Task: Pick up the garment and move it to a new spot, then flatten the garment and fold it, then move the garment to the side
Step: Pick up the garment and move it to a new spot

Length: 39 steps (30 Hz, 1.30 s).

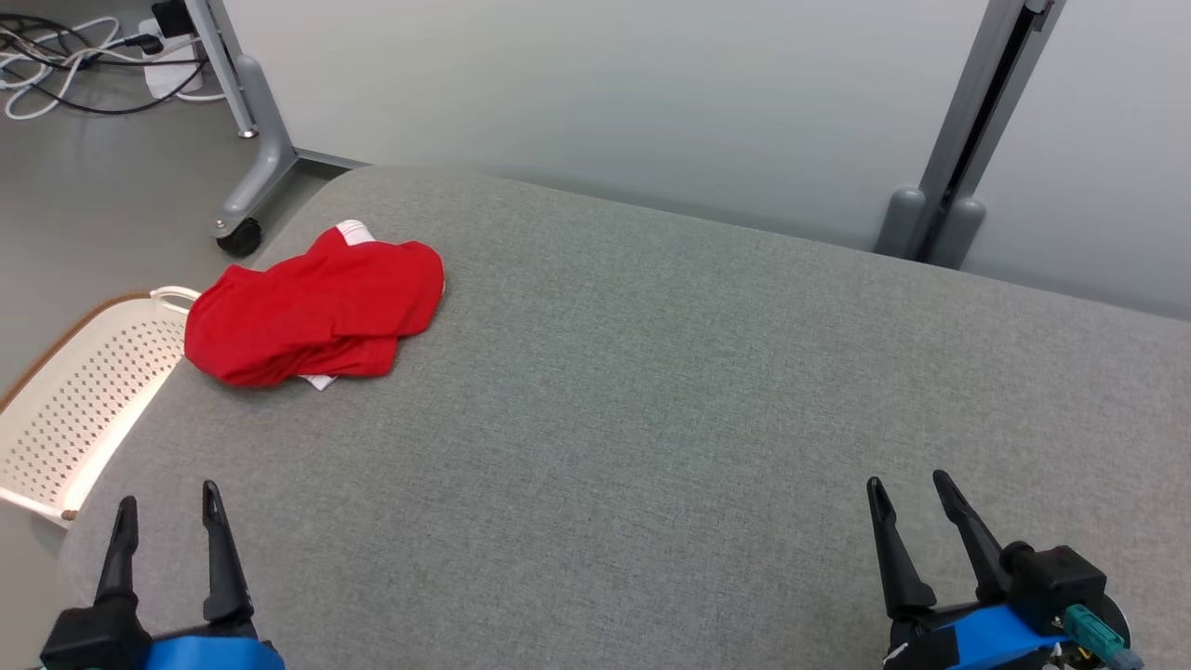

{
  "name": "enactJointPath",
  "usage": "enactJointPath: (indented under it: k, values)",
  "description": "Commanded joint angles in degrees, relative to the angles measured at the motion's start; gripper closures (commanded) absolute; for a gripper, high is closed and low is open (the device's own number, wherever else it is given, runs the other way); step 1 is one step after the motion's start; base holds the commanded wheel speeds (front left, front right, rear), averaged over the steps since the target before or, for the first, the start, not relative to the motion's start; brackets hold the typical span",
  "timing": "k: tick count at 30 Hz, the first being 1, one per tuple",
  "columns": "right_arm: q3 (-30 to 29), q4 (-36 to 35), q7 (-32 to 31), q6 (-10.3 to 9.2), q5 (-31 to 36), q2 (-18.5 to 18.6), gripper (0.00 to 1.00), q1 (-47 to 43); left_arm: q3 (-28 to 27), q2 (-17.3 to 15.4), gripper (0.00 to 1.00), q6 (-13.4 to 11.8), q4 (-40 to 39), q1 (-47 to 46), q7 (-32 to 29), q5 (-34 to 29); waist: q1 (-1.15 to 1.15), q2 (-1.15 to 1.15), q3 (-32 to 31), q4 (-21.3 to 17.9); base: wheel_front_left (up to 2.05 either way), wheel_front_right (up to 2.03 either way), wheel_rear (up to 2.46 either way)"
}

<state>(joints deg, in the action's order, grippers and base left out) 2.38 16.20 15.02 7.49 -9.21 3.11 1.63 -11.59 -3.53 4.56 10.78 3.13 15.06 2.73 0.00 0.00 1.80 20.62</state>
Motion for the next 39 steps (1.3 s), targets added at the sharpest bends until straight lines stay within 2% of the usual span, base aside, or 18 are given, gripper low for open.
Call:
enactJointPath:
  k: [1, 9, 17, 26, 34, 39]
  values:
    - [0.13, -0.29, 0.2, 0.01, 0.28, 0.3, 0.0, 0.63, -0.32, -0.42, 0.0, 0.11, 0.18, -2.23, 0.15, 0.4, 0.0, 0.0, 0.59, -0.55, 0.0, 0.0, 0.0]
    - [0.34, -2.47, 0.2, 0.01, 1.72, 2.74, 0.0, 4.05, -4.07, -2.37, 0.0, 0.78, 2.9, -13.35, 0.15, 3.24, 0.0, 0.0, 6.82, -4.3, 0.0, 0.0, 0.0]
    - [-0.6, -6.95, 0.12, 0.01, 3.77, 5.83, 0.0, 9.14, -7.1, -7.73, 0.0, 1.0, 10.09, -28.9, 0.14, 3.97, 0.0, 0.0, 17.23, -9.94, 0.0, 0.0, 0.0]
    - [-3.83, -16.22, -1.61, 0.01, 6.55, 7.04, 0.0, 10.23, -8.37, -13.98, 0.0, 0.37, 23.86, -43.14, 0.15, 3.5, 0.0, 0.0, 25.82, -14.14, 0.0, 0.0, 0.0]
    - [-5.41, -23.32, -4.14, 0.01, 7.71, 7.28, 0.0, 8.72, -8.72, -19.45, 0.0, -2.38, 41.8, -51.23, -2.34, 2.76, 0.0, 0.0, 29.62, -15.83, 0.0, 0.0, 0.0]
    - [-5.91, -25.3, -5.03, 0.01, 7.71, 7.63, 0.0, 8.71, -7.86, -20.85, 0.0, -1.27, 51.17, -54.84, -5.29, 3.26, 0.0, 0.0, 30.81, -15.99, 0.0, 0.0, 0.0]
